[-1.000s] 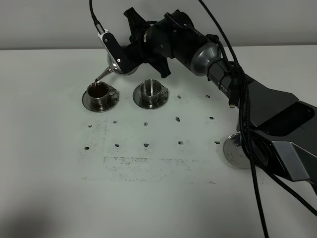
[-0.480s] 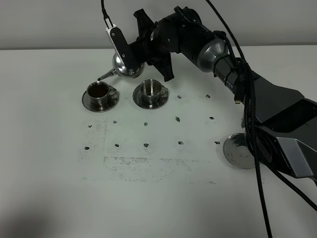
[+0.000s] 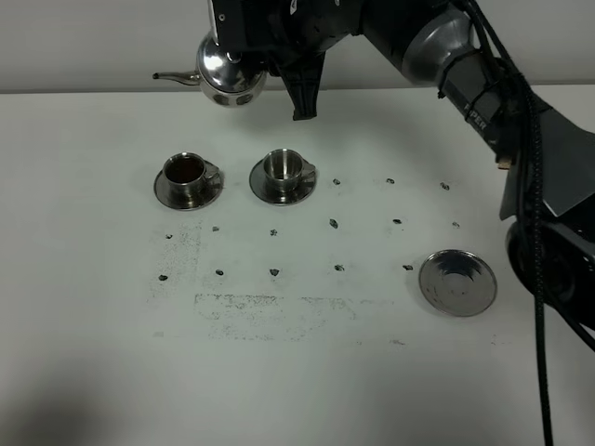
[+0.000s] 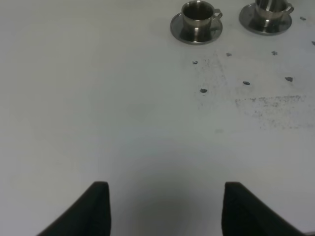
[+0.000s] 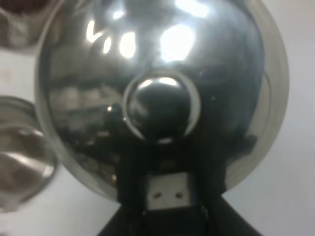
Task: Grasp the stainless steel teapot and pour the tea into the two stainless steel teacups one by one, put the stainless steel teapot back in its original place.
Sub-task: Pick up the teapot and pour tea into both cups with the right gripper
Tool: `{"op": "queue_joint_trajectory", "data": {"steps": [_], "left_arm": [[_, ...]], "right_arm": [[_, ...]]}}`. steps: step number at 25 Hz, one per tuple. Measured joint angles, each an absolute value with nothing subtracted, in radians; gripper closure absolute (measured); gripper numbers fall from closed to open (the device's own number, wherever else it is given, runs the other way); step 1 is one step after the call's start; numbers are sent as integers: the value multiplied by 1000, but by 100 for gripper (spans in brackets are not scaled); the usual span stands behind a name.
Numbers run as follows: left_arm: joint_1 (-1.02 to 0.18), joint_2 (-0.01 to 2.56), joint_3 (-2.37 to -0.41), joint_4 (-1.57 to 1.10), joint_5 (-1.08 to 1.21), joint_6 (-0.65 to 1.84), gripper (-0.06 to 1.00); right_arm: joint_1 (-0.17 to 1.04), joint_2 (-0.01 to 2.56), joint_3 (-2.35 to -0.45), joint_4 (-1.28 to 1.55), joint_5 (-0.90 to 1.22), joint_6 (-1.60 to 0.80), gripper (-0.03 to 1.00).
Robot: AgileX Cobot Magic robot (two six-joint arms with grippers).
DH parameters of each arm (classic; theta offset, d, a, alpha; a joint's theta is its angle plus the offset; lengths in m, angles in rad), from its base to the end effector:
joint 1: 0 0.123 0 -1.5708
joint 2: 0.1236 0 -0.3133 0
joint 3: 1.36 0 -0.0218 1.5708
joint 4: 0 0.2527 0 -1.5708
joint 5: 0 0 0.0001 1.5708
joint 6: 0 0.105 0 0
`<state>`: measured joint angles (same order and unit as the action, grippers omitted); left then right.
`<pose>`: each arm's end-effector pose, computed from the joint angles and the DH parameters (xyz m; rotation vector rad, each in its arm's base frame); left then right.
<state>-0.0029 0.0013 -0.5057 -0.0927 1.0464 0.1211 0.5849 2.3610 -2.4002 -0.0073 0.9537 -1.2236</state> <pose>-0.0192 -0.0084 0.2752 0.1290 2.0182 -0.0358 0.4731 0.3125 0.2905 -1.9039 1.4948 -0.3050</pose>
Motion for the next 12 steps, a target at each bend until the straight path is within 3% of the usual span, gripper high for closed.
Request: {"op": "queue_joint_trajectory", "data": {"steps": [5,12], "left_arm": [[-3,2,-506,-93,1046,122,45],[-3,2,-506,-93,1046,122,45]], "right_arm": [[625,2209,-2117,44,957,-1081,76],[695,2124,-1933,112,979,-558,76]]}}
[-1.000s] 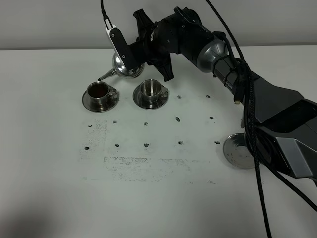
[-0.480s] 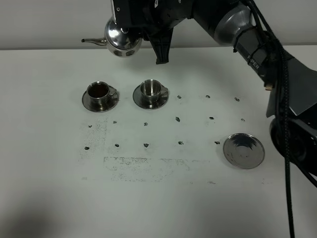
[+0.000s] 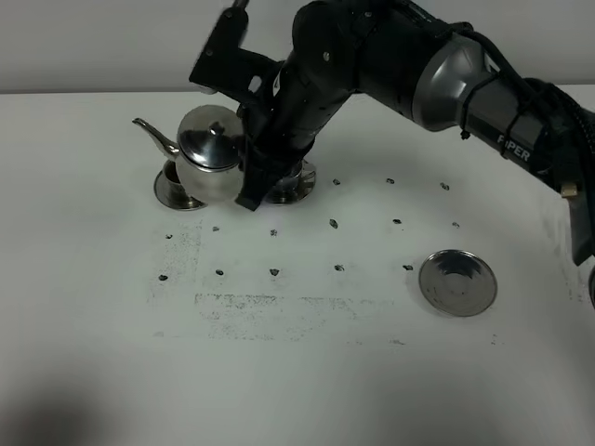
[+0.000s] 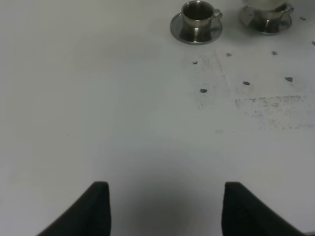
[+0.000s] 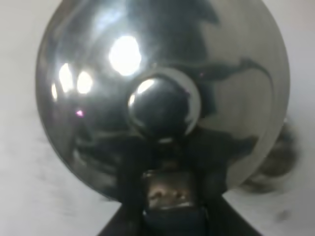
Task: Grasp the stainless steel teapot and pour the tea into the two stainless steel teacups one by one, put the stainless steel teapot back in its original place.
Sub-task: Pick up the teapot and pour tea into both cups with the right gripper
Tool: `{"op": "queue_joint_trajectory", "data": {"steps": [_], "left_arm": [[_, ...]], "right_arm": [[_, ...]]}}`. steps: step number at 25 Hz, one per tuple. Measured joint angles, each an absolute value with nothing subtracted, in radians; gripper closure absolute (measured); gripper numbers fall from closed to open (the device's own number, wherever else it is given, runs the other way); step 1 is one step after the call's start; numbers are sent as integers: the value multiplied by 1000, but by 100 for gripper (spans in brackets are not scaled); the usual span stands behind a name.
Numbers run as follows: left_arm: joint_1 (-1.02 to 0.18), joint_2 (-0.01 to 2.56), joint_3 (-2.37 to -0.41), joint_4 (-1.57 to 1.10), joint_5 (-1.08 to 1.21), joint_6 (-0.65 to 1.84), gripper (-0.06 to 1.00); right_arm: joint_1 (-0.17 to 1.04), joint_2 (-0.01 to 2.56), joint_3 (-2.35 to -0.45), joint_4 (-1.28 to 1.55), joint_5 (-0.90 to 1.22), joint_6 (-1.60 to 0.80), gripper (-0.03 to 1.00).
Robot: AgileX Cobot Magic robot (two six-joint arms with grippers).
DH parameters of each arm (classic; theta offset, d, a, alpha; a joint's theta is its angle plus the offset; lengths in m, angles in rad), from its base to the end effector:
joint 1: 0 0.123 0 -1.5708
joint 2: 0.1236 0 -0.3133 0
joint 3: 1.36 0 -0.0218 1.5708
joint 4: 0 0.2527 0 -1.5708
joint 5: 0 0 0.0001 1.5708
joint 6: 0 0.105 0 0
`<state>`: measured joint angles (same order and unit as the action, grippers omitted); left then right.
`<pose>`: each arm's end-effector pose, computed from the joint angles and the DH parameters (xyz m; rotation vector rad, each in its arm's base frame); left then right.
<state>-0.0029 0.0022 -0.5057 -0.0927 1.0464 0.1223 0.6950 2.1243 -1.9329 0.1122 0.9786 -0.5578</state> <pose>-0.0191 -0.0084 0.2752 0.1302 2.0190 -0.0351 0.3771 0.3271 0.2703 -1.5144 2.1823 0.1894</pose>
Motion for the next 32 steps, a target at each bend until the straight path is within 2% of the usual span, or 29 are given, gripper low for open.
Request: {"op": "queue_joint_trajectory", "data": {"steps": [5,8,18,32], "left_arm": [[-3,2,-506,-93,1046,122,45],[-3,2,-506,-93,1046,122,45],[-3,2,-506,-93,1046,122,45],[-3,2,-506,-93,1046,122,45]], "right_arm": [[716,2140,-1920,121,1011,-230,76],[717,2170,-1920,120,1019,-129,76],[739,2273,-1920,54,997,-97,76],[740,2238,-1920,25,1013,-150,76]]}}
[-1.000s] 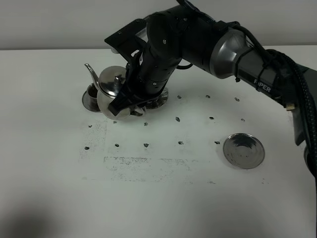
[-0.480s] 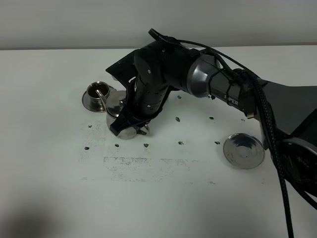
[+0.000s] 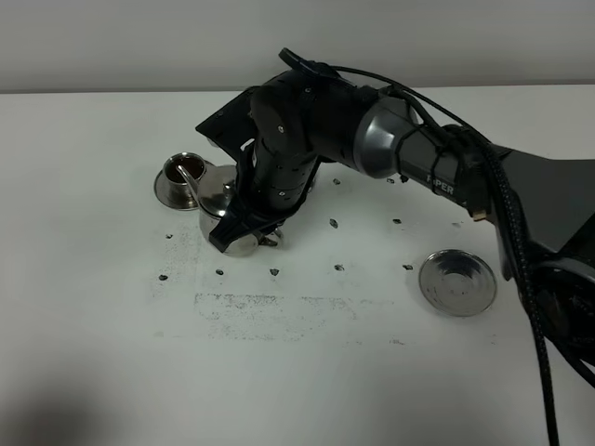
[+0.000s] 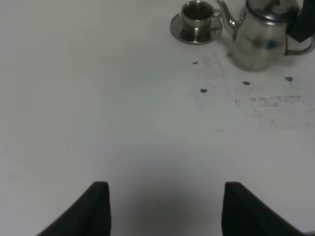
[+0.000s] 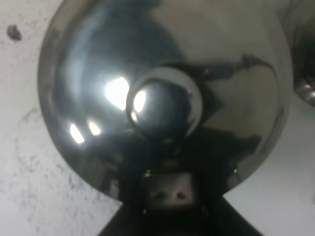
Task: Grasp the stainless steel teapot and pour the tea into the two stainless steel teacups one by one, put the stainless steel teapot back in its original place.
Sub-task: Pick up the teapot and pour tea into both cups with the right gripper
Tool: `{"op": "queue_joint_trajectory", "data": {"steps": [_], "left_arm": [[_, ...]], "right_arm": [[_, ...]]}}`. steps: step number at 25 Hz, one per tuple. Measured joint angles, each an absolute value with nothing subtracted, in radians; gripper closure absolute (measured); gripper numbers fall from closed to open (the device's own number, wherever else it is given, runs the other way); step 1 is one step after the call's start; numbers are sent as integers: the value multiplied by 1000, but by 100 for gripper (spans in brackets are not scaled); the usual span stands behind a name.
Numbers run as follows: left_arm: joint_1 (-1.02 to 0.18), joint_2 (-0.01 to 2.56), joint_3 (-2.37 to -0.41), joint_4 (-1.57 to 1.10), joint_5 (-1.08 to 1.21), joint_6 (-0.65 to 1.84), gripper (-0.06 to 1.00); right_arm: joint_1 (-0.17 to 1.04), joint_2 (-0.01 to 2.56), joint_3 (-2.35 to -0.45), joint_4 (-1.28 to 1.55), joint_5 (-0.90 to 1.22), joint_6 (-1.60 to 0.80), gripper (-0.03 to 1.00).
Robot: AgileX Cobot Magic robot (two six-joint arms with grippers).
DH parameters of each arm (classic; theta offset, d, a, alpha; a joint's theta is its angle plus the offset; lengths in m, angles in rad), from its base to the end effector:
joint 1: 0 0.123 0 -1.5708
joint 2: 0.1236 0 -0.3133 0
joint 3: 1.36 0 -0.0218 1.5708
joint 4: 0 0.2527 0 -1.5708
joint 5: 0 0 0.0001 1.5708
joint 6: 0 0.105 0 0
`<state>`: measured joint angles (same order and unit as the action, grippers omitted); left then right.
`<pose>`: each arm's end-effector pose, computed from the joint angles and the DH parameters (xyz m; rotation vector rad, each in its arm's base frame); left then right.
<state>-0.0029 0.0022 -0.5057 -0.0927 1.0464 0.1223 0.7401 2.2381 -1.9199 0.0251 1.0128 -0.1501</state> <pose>-0.0191 -0.0084 0.2752 0.1302 2.0190 -0.0351 0.3731 0.3438 0.2072 -1.2063 2.5609 0.1676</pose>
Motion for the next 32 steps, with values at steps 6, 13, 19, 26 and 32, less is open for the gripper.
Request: {"op": "queue_joint_trajectory", "data": {"steps": [6,13,19,26,32], "left_arm": [[-3,2,-506,-93,1046,121,45],[-3,2,-506,-93,1046,121,45],[-3,2,-506,-93,1046,121,45],[-3,2,-506,-93,1046,121,45],[-3,2,-506,-93,1046,121,45]], "right_arm": [[639,2125,-1920,24,1035,-340,76],[475,2117,-1920,-10,1045,-864,76],[407,2149,-1925,0,976,-1357,76],[400,2309,-2127,-48,953,-1515,76],[400,2415,-2310,-88,962,-1543,76]]}}
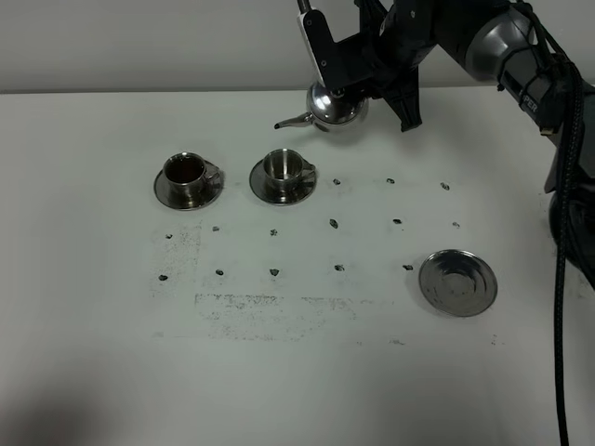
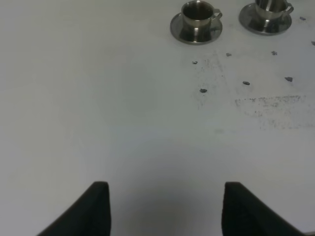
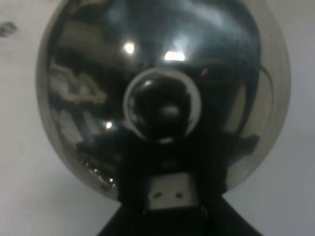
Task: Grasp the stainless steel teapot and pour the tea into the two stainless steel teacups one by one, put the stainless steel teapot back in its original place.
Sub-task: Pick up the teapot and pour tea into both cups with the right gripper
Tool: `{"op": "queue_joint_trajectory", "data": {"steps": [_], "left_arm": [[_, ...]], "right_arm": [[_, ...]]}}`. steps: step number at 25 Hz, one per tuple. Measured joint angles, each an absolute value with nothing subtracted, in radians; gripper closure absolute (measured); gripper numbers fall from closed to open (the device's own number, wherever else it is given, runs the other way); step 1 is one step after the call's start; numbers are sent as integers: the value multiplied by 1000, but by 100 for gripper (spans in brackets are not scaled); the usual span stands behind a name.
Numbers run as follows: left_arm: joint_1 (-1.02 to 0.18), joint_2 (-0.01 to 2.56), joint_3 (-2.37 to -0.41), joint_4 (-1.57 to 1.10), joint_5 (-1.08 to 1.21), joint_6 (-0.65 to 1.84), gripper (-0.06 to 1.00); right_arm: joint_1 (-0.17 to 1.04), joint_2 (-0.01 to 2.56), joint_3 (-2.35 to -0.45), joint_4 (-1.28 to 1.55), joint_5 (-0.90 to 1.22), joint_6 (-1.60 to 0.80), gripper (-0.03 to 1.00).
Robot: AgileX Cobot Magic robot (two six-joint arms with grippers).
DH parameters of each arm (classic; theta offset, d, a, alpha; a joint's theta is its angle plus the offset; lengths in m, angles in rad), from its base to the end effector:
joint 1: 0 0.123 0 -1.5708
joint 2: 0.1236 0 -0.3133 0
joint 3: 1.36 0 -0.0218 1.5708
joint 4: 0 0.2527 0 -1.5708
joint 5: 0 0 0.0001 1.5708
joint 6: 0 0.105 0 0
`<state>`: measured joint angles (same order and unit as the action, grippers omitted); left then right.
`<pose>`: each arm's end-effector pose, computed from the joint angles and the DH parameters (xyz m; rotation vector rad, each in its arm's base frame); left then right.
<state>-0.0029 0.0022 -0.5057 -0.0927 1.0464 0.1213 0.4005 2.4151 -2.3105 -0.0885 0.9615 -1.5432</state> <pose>-0.0191 -0.0084 0.2752 0.1292 2.0191 -0.0357 0.5275 0.2151 0.2312 -2.2014 1.4571 -0.5330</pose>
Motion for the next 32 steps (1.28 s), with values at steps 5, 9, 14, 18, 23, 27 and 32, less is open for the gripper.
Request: {"op": "queue_joint_trajectory", "data": {"steps": [5,9,14,18,23,27,32], "left_arm": [[-3,2,-506,-93,1046,121,45],[-3,2,-506,-93,1046,121,45],[-3,2,-506,-93,1046,121,45],[-3,2,-506,-93,1046,121,45],[-3,2,-506,-93,1046,121,45],[-3,2,-506,-93,1046,122,45],[-3,2,-506,-93,1046,122,45]], "right_arm": [[405,2434,-2327,-141,969,-1587,76],[418,2438,-2327,-177,971,-1590,76],[444,2438,-2328,-220,964,-1594,76],[455,2449,-2328,-255,956,-1595,76],[466,2469,-2328,-301,949,-1597,76],[469,2473,-2328,-331,948,-1597,76],[476,2473,-2328,-359,944,-1597,76]]}}
